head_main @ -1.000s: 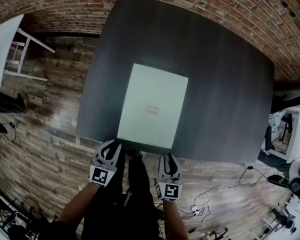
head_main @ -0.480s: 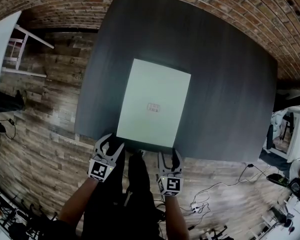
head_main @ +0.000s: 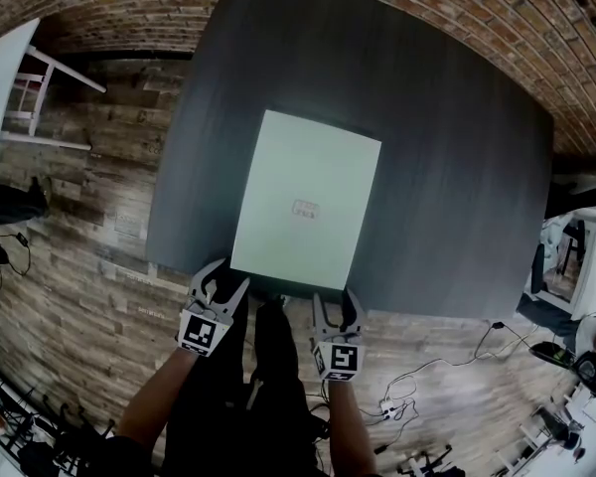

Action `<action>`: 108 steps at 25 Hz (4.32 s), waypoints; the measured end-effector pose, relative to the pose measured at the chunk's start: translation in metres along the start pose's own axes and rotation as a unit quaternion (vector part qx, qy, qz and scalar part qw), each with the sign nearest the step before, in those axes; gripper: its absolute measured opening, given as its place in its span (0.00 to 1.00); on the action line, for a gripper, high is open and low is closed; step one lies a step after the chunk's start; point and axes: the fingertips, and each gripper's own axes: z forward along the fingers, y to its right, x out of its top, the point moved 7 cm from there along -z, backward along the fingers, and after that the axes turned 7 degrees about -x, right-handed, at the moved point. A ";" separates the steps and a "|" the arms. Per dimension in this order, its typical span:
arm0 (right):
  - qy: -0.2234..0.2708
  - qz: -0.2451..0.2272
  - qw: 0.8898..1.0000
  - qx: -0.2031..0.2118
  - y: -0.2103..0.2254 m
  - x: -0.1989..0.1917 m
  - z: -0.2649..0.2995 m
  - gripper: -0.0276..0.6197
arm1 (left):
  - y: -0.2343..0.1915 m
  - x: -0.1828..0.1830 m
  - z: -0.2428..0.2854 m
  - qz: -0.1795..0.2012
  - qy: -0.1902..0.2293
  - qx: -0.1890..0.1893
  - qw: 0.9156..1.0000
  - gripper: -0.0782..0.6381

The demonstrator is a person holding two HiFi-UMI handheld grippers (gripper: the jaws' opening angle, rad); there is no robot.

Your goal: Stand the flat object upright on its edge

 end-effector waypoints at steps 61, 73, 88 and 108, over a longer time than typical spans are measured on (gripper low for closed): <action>0.097 -0.028 0.995 -0.001 -0.032 0.129 -0.116 0.41 | 0.033 0.142 -0.102 0.032 0.039 -0.052 0.997 0.40; 0.142 -0.035 0.989 0.016 -0.033 0.161 -0.114 0.41 | 0.021 0.173 -0.110 0.062 0.070 -0.061 0.994 0.42; 0.178 -0.063 0.982 0.020 -0.035 0.195 -0.120 0.42 | 0.012 0.200 -0.120 0.050 0.102 -0.084 0.990 0.42; 0.195 -0.048 0.980 0.008 -0.039 0.212 -0.117 0.41 | 0.002 0.219 -0.125 0.062 0.113 -0.066 0.989 0.42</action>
